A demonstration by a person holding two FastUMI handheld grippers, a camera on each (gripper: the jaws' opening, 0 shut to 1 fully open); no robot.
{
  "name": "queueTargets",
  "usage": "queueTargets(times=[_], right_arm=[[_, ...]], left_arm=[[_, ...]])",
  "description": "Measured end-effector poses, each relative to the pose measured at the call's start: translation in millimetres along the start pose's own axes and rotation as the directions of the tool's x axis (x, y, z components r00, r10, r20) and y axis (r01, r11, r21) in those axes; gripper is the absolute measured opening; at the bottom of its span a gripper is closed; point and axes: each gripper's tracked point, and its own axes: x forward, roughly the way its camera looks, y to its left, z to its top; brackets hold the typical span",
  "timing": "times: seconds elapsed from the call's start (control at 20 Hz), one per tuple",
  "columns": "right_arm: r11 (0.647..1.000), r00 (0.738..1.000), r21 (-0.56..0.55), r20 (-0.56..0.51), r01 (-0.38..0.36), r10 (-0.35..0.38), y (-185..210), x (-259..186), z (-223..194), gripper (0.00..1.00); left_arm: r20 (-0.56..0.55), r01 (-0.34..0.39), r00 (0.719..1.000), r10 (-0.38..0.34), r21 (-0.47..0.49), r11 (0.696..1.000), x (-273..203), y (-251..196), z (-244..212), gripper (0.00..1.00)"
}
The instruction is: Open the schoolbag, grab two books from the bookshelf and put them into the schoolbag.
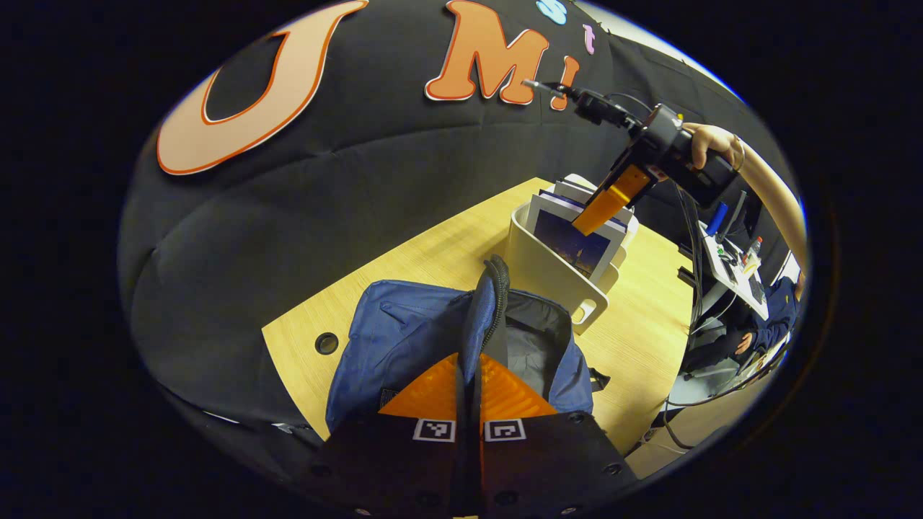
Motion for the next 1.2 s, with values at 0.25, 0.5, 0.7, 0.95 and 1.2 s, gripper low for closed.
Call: queueTargets(times=[0.25,0.5,0.7,0.95,1.2], right_arm=[[0.996,0.995,-0.041,-0.070,0.074,-0.077,-14.9,24.4,-11.4,0.80],[0.995,0.994,-0.043,-0.066,0.088,-0.091,-16.7,20.5,-11.6,0.31],[0.998,0.998,-0.009,0.008,0.068,-0.068,-13.1,-2.7,-0.2,0.30],[0.997,0.986,0.028,0.147,0.075,-0.078,-29.7,-69.7,7.3,0.30],[0.987,0.932,0.154,0.362,-0.049,-0.010,-27.2,-146.2,8.2,0.30]], left_arm=[[-0.001,-0.005,1.000,0.005,-0.015,1.000,0.5,5.5,-3.7,0.01],[-0.012,-0.007,1.000,0.007,-0.013,1.000,1.1,4.7,-3.4,0.01],[-0.021,-0.012,1.000,0.012,-0.022,1.000,1.0,2.5,-3.6,0.01],[-0.024,-0.013,1.000,0.012,-0.026,1.000,0.7,0.3,-4.5,0.01],[-0.022,-0.019,1.000,0.018,-0.052,0.998,-2.7,-3.7,-7.6,0.01]])
